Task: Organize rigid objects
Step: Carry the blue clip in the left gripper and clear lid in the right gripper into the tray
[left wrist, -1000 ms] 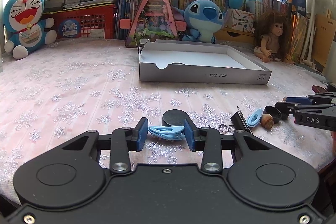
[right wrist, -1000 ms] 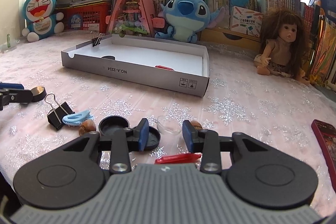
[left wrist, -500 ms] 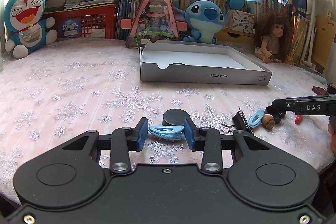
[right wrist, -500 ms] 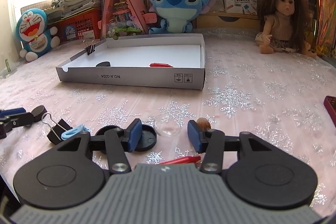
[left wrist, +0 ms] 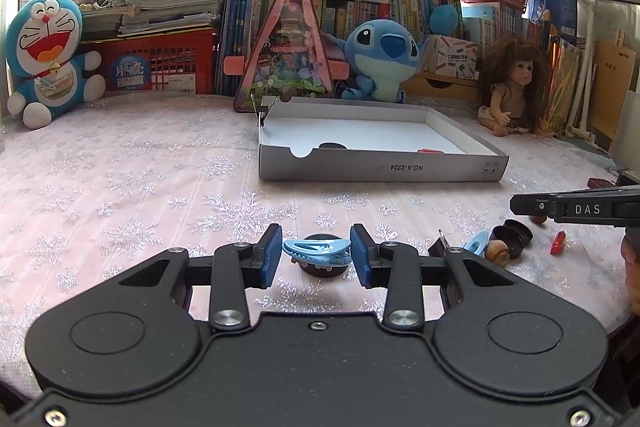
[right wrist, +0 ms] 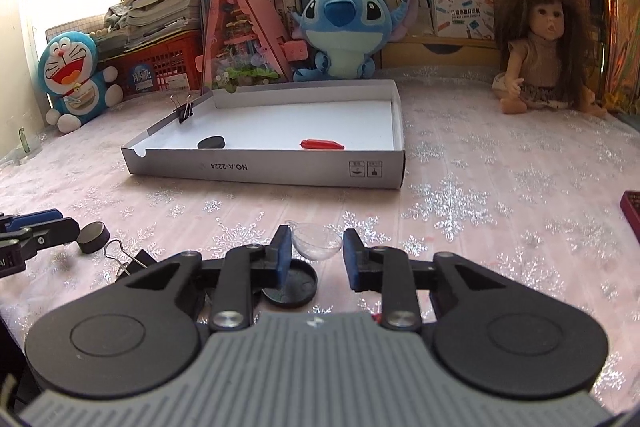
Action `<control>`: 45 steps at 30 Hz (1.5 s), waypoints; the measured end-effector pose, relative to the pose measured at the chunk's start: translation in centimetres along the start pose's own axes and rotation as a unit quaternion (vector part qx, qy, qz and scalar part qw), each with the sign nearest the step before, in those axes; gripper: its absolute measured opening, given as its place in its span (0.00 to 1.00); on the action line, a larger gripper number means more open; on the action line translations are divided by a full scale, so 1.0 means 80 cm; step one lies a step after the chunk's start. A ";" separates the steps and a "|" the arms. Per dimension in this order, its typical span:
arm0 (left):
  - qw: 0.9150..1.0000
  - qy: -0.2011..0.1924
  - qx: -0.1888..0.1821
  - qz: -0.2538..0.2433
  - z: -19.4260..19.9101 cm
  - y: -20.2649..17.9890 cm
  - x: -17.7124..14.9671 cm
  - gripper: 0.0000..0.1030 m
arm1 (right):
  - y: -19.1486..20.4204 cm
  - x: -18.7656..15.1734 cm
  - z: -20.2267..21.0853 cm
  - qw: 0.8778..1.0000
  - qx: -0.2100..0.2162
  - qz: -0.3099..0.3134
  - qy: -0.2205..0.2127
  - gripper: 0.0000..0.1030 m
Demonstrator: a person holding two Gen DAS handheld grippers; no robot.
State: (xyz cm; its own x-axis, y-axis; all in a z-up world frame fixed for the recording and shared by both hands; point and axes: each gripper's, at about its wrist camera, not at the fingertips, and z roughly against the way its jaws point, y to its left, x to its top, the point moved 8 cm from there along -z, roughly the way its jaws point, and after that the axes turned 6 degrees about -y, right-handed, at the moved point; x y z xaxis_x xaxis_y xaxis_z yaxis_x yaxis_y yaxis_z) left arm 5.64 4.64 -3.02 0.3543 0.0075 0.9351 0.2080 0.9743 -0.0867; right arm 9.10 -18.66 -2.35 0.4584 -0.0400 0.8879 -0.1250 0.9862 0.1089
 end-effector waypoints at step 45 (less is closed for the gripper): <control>0.997 0.060 0.048 0.027 -0.237 0.008 0.102 0.34 | -0.038 0.078 -0.129 0.998 -0.060 0.019 0.003 0.32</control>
State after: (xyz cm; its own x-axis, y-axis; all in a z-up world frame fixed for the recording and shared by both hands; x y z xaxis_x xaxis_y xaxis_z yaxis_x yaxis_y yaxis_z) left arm 25.96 1.06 -1.95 0.4700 0.0391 0.8818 0.0992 0.9903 -0.0968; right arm 21.43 -20.21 -1.77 0.4606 -0.0010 0.8876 -0.0357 0.9992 0.0196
